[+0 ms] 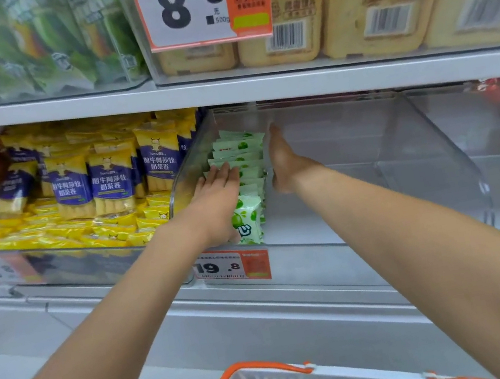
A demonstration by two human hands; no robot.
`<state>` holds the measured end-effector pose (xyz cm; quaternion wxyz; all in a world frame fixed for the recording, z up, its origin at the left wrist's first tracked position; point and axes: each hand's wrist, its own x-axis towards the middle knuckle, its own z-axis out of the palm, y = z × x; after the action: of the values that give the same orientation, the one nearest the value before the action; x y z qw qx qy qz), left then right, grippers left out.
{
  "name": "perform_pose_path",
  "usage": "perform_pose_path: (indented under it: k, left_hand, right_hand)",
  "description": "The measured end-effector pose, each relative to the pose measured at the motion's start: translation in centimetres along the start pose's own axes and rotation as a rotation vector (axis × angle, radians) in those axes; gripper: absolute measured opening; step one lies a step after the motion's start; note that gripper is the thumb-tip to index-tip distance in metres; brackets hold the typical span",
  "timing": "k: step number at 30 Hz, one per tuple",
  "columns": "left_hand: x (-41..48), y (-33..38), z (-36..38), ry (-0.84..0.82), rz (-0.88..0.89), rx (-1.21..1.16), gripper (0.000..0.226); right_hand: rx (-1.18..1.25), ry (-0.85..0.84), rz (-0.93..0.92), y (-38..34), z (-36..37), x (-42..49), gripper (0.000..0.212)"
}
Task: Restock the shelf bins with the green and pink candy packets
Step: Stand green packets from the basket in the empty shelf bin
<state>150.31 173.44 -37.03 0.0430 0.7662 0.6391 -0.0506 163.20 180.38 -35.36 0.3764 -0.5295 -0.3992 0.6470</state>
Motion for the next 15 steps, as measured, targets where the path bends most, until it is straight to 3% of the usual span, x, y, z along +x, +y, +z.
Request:
perform_pose_path:
  k: [3,4,9,12,15]
  left_hand:
    - [0.0,0.0,0.0,0.004,-0.003,0.004,0.116]
    - [0.1,0.0,0.1,0.004,-0.002,0.003,0.115]
    - [0.0,0.0,0.1,0.022,0.006,-0.015,0.113]
    - [-0.4,0.3,-0.4,0.011,-0.005,-0.044,0.115]
    - [-1.3,0.5,-0.9,0.014,-0.014,-0.119,0.114]
  right_hand:
    - [0.022,-0.056,-0.017,1.5,-0.4,7.9,0.120]
    - [0.014,-0.062,-0.015,2.1,-0.8,10.5,0.125]
    - [-0.025,-0.029,0.002,0.5,-1.2,2.9,0.070]
    - [-0.075,0.018,0.027,1.4,-3.7,2.7,0.070]
    - [-0.309,0.033,0.091,2.3,-5.8,-0.2,0.058]
